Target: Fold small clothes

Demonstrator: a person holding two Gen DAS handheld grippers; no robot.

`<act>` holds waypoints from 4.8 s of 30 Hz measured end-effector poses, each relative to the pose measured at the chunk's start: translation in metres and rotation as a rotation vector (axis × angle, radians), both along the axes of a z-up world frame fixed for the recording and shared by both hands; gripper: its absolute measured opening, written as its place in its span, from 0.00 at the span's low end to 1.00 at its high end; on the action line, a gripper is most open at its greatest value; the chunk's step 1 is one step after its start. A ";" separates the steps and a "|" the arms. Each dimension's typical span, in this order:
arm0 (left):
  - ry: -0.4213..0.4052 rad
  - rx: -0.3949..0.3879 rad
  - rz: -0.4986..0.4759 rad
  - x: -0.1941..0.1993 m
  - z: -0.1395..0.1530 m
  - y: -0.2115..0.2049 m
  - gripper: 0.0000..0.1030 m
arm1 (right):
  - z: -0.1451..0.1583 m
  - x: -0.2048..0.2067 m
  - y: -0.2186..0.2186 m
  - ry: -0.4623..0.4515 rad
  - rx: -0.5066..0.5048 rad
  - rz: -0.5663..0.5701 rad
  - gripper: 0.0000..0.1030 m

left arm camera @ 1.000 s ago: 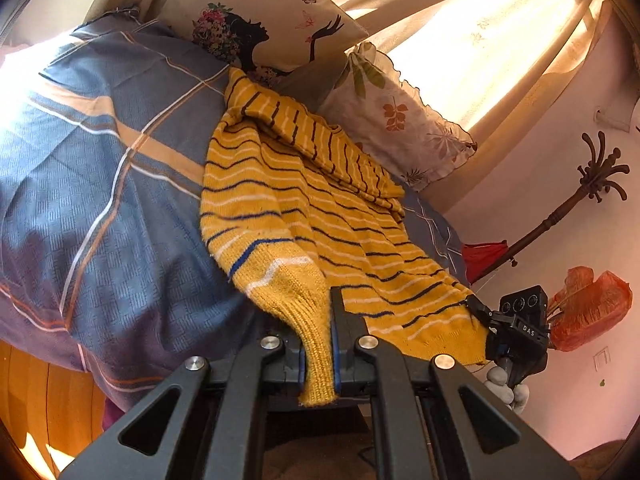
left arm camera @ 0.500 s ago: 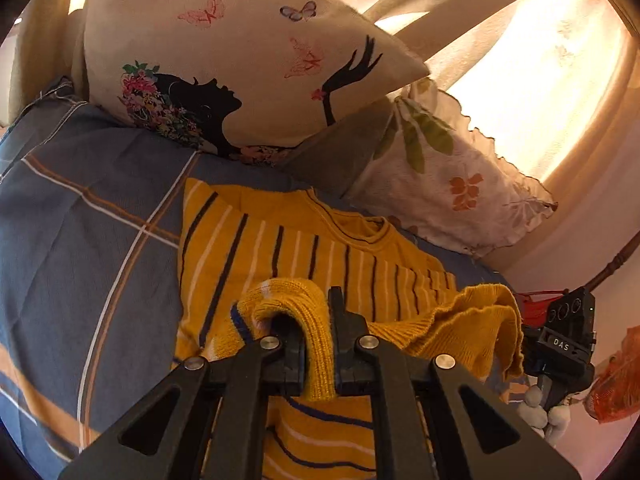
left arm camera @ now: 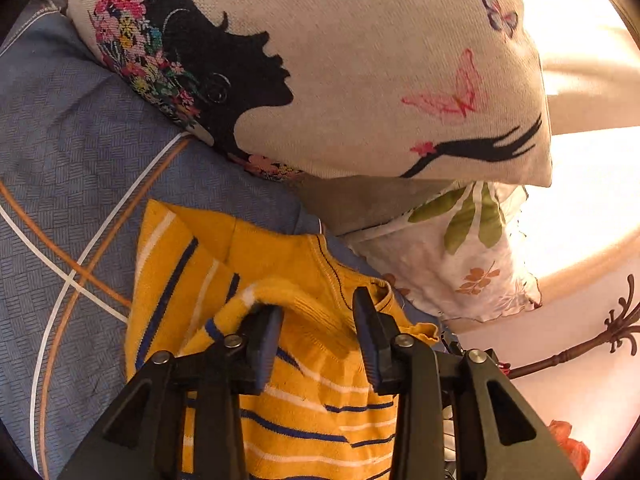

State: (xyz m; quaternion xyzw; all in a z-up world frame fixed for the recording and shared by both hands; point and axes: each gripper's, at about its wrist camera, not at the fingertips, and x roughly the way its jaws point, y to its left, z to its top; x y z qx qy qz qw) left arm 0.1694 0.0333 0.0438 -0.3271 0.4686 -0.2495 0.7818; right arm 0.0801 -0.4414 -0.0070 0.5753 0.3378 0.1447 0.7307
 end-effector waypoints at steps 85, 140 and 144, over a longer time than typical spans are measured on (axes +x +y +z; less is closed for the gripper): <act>-0.096 0.074 -0.534 -0.205 -0.018 -0.192 0.67 | 0.024 -0.072 -0.025 0.087 -0.475 0.134 0.69; -0.828 1.036 -0.741 -0.257 -0.033 -0.331 0.09 | 0.043 0.003 0.040 0.206 -0.697 0.586 0.24; -0.852 0.977 -0.671 -0.264 -0.009 -0.311 0.09 | 0.066 -0.004 0.047 0.152 -0.709 0.557 0.23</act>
